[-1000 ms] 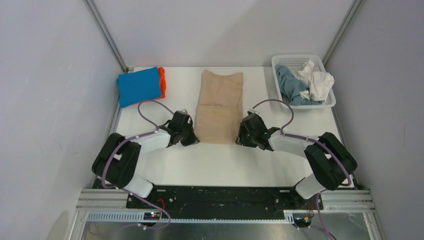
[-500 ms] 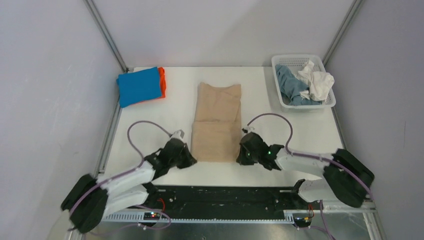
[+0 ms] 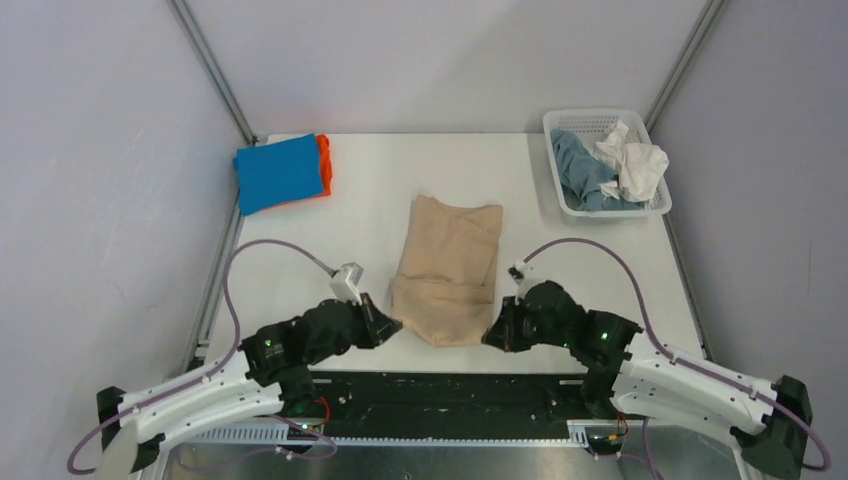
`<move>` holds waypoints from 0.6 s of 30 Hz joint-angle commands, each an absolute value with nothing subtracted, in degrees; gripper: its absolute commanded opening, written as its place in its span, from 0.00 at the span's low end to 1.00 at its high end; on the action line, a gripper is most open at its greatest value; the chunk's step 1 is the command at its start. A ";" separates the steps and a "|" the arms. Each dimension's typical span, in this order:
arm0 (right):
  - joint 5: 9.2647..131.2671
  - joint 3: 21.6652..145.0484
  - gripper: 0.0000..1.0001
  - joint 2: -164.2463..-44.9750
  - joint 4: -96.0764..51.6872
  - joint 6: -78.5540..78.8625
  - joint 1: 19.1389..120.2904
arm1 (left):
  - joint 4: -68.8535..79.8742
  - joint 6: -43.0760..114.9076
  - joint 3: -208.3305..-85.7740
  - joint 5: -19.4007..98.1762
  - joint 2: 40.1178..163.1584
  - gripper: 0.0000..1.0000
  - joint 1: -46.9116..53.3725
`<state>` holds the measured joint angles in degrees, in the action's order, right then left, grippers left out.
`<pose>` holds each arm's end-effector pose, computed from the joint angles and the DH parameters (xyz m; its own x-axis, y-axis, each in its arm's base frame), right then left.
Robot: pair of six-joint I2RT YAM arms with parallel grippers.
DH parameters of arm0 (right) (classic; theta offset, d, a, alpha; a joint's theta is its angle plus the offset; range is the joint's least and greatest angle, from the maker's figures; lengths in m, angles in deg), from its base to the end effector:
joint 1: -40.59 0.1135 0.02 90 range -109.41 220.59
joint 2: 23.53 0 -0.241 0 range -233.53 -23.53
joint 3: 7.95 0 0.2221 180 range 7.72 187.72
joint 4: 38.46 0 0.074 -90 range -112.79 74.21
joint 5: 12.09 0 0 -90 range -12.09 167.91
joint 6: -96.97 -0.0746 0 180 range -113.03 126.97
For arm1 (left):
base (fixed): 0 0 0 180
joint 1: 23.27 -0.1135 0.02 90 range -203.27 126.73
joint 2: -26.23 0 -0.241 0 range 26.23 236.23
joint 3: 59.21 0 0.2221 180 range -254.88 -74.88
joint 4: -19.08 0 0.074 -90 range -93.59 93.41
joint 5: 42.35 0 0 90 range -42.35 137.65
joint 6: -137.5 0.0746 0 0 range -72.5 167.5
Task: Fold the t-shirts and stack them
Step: Grab one side of the 2/3 rectangular tshirt with both arms, then fold the long partially folded tshirt into a neat square
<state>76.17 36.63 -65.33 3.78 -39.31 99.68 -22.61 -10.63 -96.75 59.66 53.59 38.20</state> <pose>0.0889 0.1529 0.1905 -0.8541 -0.0203 -0.5197 -0.3651 0.7351 0.5713 0.0852 -0.1242 0.1867 -0.7896 -0.2867 -0.5425 0.1970 0.7189 -0.6666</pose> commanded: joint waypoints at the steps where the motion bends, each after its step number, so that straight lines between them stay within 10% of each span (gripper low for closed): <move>1: 68.35 41.39 0.00 -64.12 3.38 -33.97 89.12 | -22.66 -2.48 -108.26 71.68 60.27 0.00 37.89; 18: 50.06 54.69 0.00 -85.55 -9.54 -27.83 58.10 | -16.26 14.83 -136.23 62.66 93.77 0.00 12.52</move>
<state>53.22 49.68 -81.92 -6.10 -30.22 61.52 -20.30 9.65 -130.32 64.10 89.58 17.40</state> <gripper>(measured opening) 0.010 0.016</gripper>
